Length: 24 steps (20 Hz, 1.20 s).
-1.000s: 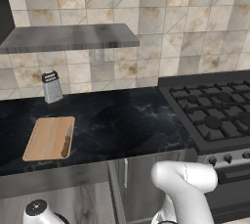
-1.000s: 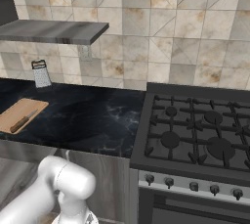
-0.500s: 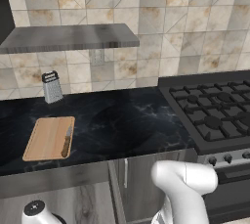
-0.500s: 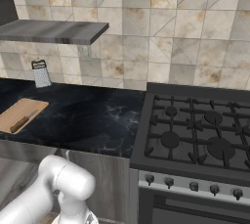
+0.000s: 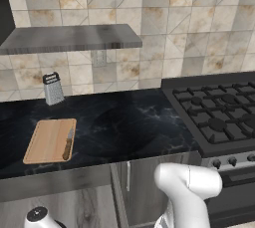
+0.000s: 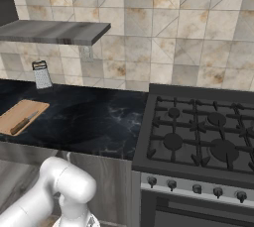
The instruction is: Open the drawer on the left and place the cutting tools on the cutting board.
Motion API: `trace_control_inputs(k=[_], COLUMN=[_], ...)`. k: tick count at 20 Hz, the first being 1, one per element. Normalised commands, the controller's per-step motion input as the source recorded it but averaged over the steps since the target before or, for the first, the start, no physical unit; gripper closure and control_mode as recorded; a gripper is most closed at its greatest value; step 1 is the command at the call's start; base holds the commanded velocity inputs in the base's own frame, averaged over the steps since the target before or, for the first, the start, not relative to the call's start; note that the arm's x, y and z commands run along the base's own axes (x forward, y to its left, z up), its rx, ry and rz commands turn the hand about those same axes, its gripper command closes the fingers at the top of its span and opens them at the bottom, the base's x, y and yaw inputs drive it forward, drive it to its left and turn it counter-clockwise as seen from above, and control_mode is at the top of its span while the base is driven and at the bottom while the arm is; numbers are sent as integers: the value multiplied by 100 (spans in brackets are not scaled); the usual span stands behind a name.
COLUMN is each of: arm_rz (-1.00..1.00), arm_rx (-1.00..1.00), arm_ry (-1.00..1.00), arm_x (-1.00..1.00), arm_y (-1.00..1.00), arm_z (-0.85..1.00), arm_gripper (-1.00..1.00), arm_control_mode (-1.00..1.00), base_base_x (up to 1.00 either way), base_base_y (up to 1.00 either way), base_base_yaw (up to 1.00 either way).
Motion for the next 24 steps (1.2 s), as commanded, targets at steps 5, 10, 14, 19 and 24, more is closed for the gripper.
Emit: trace_control_inputs(k=[5,10,14,19,24], arm_rz=[0,0,0,0,0], arm_rx=[0,-3,-7,-9,-4], arm_ry=[1,0,0,0,0], arm_x=[0,0,0,0,0], arm_y=[0,5,19,27,8], arm_z=[-16,-3,0,0,-1], arm_gripper=[-100,-100,-100,-100,-100], arm_control_mode=[-100,-100,-100,-100,-100], base_base_x=[0,0,0,0,0], base_base_y=[0,0,0,0,0], base_base_yaw=[0,0,0,0,0])
